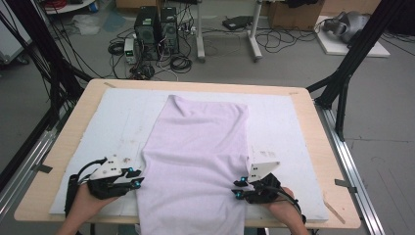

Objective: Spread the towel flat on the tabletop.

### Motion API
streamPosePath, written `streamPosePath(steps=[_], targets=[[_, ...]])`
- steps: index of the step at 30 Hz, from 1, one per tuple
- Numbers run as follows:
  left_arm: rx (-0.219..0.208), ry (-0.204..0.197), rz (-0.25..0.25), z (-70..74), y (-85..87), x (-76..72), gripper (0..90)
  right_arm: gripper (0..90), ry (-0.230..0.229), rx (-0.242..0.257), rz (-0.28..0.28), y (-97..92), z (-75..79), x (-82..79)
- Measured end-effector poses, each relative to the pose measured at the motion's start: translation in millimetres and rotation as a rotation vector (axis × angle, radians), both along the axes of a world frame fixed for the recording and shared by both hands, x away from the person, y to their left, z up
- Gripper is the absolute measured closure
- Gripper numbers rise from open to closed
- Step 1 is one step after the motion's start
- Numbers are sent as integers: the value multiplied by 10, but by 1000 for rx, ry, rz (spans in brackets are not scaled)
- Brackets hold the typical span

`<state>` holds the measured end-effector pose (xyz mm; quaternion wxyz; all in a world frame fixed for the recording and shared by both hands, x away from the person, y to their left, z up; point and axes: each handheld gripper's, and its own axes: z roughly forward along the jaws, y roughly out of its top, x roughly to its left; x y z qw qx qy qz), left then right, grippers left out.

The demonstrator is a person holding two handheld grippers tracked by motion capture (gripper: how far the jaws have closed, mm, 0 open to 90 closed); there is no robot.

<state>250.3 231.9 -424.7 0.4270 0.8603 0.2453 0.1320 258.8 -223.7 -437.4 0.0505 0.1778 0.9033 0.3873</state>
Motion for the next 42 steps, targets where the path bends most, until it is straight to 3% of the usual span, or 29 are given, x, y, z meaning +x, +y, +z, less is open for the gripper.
streamPosePath(steps=[3, 5, 8, 11, 16, 20, 22, 25, 28, 31, 33, 35, 36, 38, 40, 42], targets=[[49, 32, -15, -114, -106, 71, 674, 604, 16, -23, 17, 33, -37, -13], [74, 52, -33, -180, -150, 92, 703, 645, 10, -10, 8, 29, -52, -25], [66, 40, -40, -180, -153, 53, 846, 813, -1, -2, 20, 22, -57, -38], [67, 3, -30, -147, -134, -22, 872, 839, -10, -13, 37, 31, -47, -68], [36, -11, -32, -60, -51, -168, 877, 839, -5, 21, 53, 14, -15, -182], [-8, -27, -75, 39, -28, -319, 870, 814, -7, 51, 143, -29, 120, -356], [-16, -21, -83, 53, -43, -310, 785, 743, -29, 75, 127, -74, 208, -395], [-9, -3, -76, 15, -97, -211, 638, 653, -62, 82, 54, -137, 278, -320], [12, 22, -96, -74, -193, -118, 567, 583, -38, 76, 43, -75, 237, -218], [62, 49, -133, -172, -280, -82, 615, 574, -18, 52, 96, 46, 158, -206], [51, 48, -143, -189, -279, -96, 715, 585, 3, 18, 117, 121, 82, -203], [53, 40, -143, -186, -254, -125, 838, 707, 8, -9, 136, 172, 6, -209], [52, 41, -146, -186, -239, -141, 848, 768, 21, -13, 154, 189, -28, -217], [44, 41, -151, -162, -207, -182, 851, 790, 28, -4, 178, 196, -37, -241], [22, 38, -155, -129, -170, -204, 832, 740, 21, 26, 168, 146, 20, -250], [4, 43, -134, -103, -155, -188, 720, 700, 13, 60, 127, 73, 84, -227]])
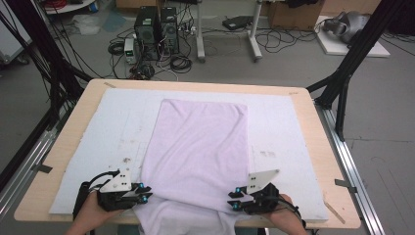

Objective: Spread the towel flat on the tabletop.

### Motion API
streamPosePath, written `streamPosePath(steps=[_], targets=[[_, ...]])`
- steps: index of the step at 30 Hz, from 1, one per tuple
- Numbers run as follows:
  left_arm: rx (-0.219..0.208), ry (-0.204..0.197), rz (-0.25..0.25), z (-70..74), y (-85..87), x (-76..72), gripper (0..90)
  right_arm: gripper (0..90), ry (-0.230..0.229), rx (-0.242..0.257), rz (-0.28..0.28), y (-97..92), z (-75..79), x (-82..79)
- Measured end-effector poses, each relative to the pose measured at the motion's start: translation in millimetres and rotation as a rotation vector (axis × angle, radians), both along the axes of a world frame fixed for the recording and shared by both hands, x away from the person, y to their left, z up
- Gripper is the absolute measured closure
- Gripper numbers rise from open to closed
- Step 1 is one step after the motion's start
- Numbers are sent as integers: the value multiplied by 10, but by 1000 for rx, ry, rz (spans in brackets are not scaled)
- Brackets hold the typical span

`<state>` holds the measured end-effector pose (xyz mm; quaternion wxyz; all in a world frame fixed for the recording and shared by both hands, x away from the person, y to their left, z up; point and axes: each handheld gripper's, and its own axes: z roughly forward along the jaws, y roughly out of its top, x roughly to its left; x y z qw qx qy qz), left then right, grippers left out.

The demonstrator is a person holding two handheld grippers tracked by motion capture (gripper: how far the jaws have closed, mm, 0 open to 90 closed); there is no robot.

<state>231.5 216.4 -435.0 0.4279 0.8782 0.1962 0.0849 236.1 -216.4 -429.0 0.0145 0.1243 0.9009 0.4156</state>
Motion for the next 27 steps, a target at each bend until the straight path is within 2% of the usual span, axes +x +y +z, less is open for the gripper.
streamPosePath(steps=[1, 2, 3, 5, 7, 8, 9, 12, 16, 20, 22, 23, 25, 27], targets=[[3, 3, 17, -1, -3, 23, 640, 682, -5, 5, -26, -28, 25, 21], [7, 12, 24, -11, -11, 61, 606, 663, -17, -7, -43, -38, 38, 47], [16, 15, 18, -27, -21, 86, 608, 659, -13, -23, -43, -17, 32, 64], [38, 29, -4, -67, -55, 116, 730, 662, -13, -57, -17, 49, -11, 74], [33, 29, -8, -81, -74, 120, 831, 726, -19, -116, 9, 151, -101, 76], [31, 32, -3, -72, -68, 125, 847, 846, -17, -95, 13, 156, -105, 75], [27, 28, 1, -63, -53, 134, 852, 871, -32, -101, 15, 161, -104, 84], [-3, 35, 23, -34, -14, 169, 854, 880, -58, -119, -6, 181, -73, 115], [-38, 26, 71, 15, 6, 248, 852, 881, -106, -120, -54, 167, 34, 240], [-14, 10, 102, 2, -25, 371, 845, 881, -137, -126, -120, 160, 90, 403], [16, 9, 117, -44, -54, 439, 834, 881, -139, -135, -140, 175, 58, 483], [26, 8, 122, -67, -64, 462, 816, 881, -140, -159, -146, 193, 18, 522], [15, 20, 131, -80, -47, 509, 765, 880, -123, -162, -156, 208, -29, 562], [7, 27, 142, -65, -20, 518, 690, 876, -127, -156, -151, 193, -17, 574]])
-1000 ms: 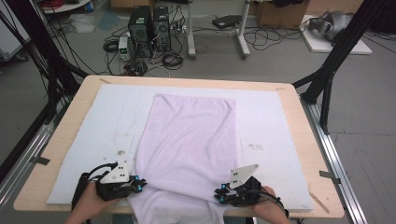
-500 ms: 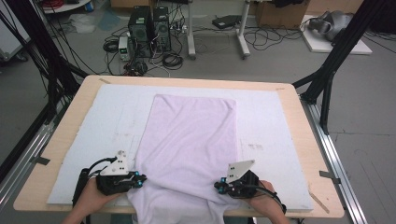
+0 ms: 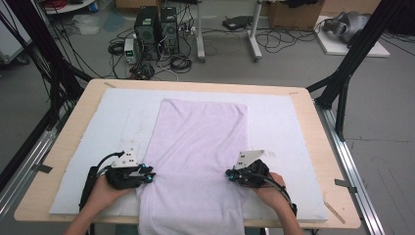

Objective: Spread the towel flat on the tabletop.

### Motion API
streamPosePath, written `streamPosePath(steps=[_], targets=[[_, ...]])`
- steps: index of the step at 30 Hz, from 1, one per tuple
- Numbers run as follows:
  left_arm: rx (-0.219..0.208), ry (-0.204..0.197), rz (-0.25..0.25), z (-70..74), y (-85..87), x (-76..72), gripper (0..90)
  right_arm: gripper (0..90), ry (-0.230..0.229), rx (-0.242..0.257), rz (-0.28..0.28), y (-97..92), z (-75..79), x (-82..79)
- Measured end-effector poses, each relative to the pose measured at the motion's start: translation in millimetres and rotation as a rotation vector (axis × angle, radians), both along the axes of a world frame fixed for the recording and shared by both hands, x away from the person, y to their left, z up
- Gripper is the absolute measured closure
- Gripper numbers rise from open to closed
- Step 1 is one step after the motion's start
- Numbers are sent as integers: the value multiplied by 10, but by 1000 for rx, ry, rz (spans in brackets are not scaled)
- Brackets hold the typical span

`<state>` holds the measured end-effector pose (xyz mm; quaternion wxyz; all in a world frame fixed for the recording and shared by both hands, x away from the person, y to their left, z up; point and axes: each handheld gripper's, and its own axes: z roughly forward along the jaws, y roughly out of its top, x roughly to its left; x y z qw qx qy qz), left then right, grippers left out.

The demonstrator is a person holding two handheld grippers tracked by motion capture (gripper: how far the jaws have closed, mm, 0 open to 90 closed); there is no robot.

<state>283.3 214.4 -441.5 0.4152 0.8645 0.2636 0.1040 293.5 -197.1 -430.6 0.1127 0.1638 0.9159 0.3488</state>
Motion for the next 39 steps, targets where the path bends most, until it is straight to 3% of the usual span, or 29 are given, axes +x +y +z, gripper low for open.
streamPosePath(steps=[5, 10, 14, 16, 17, 20, 21, 23, 25, 28, 31, 33, 35, 37, 39], targets=[[-13, -37, 10, 113, 81, -91, 621, 783, -18, 79, -16, -117, 140, -101], [-41, -64, -1, 231, 168, -250, 616, 722, -33, 128, 27, -226, 257, -323], [-62, -44, -42, 201, 150, -395, 601, 627, 26, 142, 57, -240, 195, -514], [-41, -30, -71, 129, 83, -449, 597, 616, 47, 138, 74, -205, 132, -589], [-16, -25, -84, 86, 45, -471, 594, 615, 54, 112, 86, -172, 82, -616], [33, -16, -113, -42, -46, -503, 593, 635, 89, 76, 87, -104, -58, -631], [15, -37, -114, -60, -43, -521, 608, 666, 96, 72, 80, -78, -121, -628], [-4, -22, -125, -64, -29, -535, 719, 811, 101, 114, 72, -83, -141, -650], [2, -28, -134, -60, -20, -569, 843, 853, 78, 104, 90, -77, -139, -684], [14, -21, -164, -26, -9, -652, 860, 860, 95, 96, 120, -101, -112, -733], [-12, -20, -198, 57, -3, -833, 858, 857, 127, 132, 185, -153, 15, -866], [-23, -34, -205, 119, 15, -906, 833, 815, 127, 177, 234, -189, 166, -958], [-9, -55, -170, 151, 23, -901, 677, 736, 85, 190, 209, -202, 275, -939], [-1, -61, -150, 137, 28, -835, 611, 692, 58, 156, 159, -187, 273, -848], [10, -57, -139, 72, 14, -750, 557, 648, 59, 120, 136, -145, 196, -759]])
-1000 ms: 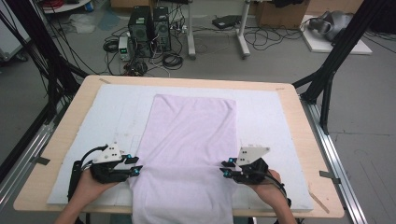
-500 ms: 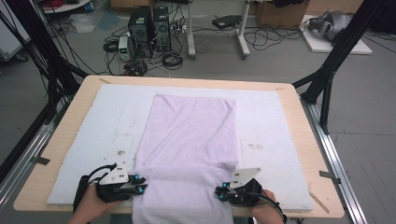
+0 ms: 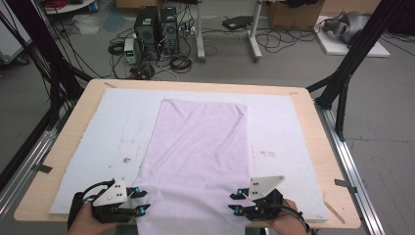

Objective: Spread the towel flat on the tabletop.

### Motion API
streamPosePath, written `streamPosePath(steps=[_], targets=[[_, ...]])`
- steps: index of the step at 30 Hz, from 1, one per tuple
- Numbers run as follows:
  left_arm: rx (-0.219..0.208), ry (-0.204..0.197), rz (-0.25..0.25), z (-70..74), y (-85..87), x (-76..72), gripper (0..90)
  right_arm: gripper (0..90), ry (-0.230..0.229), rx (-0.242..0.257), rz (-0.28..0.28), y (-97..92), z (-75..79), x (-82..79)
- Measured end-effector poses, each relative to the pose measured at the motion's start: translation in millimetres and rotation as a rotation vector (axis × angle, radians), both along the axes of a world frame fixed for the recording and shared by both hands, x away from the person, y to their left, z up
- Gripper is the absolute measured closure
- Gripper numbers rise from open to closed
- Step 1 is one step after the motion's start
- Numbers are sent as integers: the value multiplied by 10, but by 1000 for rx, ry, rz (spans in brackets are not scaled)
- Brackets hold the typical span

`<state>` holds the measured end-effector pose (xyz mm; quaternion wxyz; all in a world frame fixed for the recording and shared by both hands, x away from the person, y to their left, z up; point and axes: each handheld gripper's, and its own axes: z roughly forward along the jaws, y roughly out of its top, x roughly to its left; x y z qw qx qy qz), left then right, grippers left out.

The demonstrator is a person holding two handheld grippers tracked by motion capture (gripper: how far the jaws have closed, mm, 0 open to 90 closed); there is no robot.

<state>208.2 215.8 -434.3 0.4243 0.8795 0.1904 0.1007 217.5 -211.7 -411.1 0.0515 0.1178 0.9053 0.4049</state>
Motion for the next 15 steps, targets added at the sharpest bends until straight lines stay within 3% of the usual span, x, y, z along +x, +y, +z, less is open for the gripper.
streamPosePath(steps=[3, 4, 6, 8, 9, 12, 15], targets=[[31, 15, -3, -120, -18, 94, 583, 628, 23, -38, -8, 47, -156, 83], [1, 17, 5, -135, -8, 97, 608, 634, 31, -49, -11, 53, -204, 95], [-6, 17, 6, -137, 14, 95, 775, 663, 41, -77, -14, 57, -283, 100], [-5, 13, 6, -137, 26, 45, 866, 813, 51, -40, -15, 18, -312, 82], [-6, 16, 0, -135, 30, 22, 874, 860, 51, -41, 7, 5, -311, 56], [0, 12, -22, -94, 60, -94, 877, 859, 74, -39, 43, -10, -285, 1], [-35, 8, -2, -17, 100, -96, 844, 822, 72, 11, 25, -68, -206, 25]])
